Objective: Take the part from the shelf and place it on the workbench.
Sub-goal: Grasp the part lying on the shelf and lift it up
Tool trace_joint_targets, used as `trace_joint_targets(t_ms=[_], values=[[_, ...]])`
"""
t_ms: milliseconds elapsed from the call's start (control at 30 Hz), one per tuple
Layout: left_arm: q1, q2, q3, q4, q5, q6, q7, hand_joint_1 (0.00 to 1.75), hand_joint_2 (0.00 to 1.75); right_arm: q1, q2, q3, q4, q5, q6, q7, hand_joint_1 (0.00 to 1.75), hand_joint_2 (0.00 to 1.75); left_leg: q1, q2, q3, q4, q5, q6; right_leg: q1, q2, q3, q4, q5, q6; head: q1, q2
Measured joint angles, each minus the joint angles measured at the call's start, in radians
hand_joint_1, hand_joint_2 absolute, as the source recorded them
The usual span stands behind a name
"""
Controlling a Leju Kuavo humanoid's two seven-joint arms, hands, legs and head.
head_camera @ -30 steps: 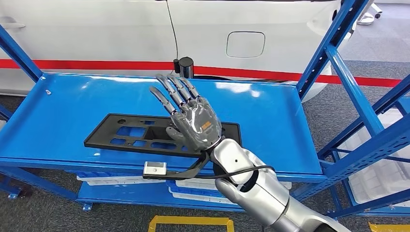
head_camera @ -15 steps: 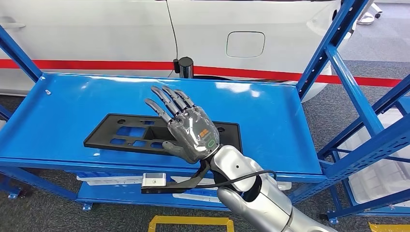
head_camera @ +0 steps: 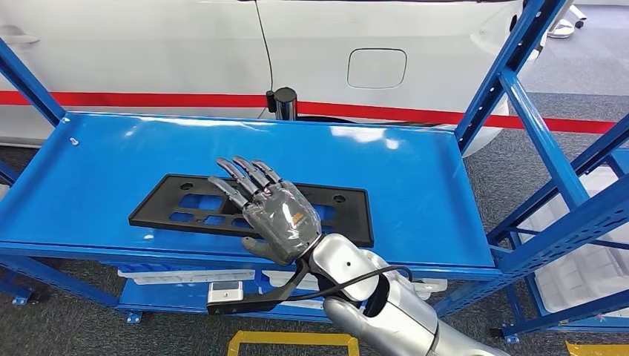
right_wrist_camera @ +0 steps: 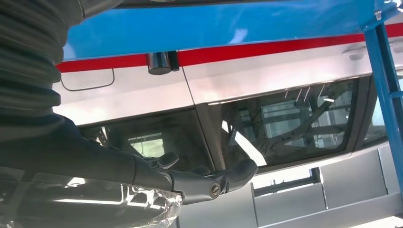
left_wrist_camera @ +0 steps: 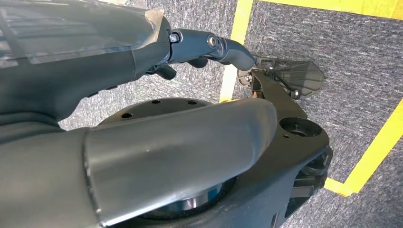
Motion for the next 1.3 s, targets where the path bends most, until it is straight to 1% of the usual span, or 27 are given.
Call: trace_joint_targets(t_ms=[367,567,733,1300], values=[[-0.003,0.000,0.000,0.000,0.000,0.000,-0.001,0.00,0.00,-0.023,0.027,0.025,0.099,-0.023,-0.003,0.008,0.00,1.75,0.000,0.000,0.000,0.000,0.000,0.000,0.000,0.000,0.000,0.000,0.000,0.000,0.000,0.000],[-0.006,0.003,0.000,0.000,-0.001,-0.001,-0.004,0.00,0.00,-0.047,0.055,0.041,0.207,-0.051,-0.027,0.027,0.00,1.75,0.000,0.000,0.000,0.000,0.000,0.000,0.000,0.000,0.000,0.000,0.000,0.000,0.000,0.000],[-0.009,0.004,0.000,0.000,-0.003,-0.002,-0.004,0.00,0.00,-0.065,0.078,0.050,0.281,-0.054,-0.030,0.033,0.00,1.75,0.000,0.000,0.000,0.000,0.000,0.000,0.000,0.000,0.000,0.000,0.000,0.000,0.000,0.000],[-0.012,0.005,0.000,0.001,-0.002,0.003,-0.001,0.00,0.00,-0.088,0.115,0.068,0.409,-0.065,-0.028,0.057,0.00,1.75,0.000,0.000,0.000,0.000,0.000,0.000,0.000,0.000,0.000,0.000,0.000,0.000,0.000,0.000]])
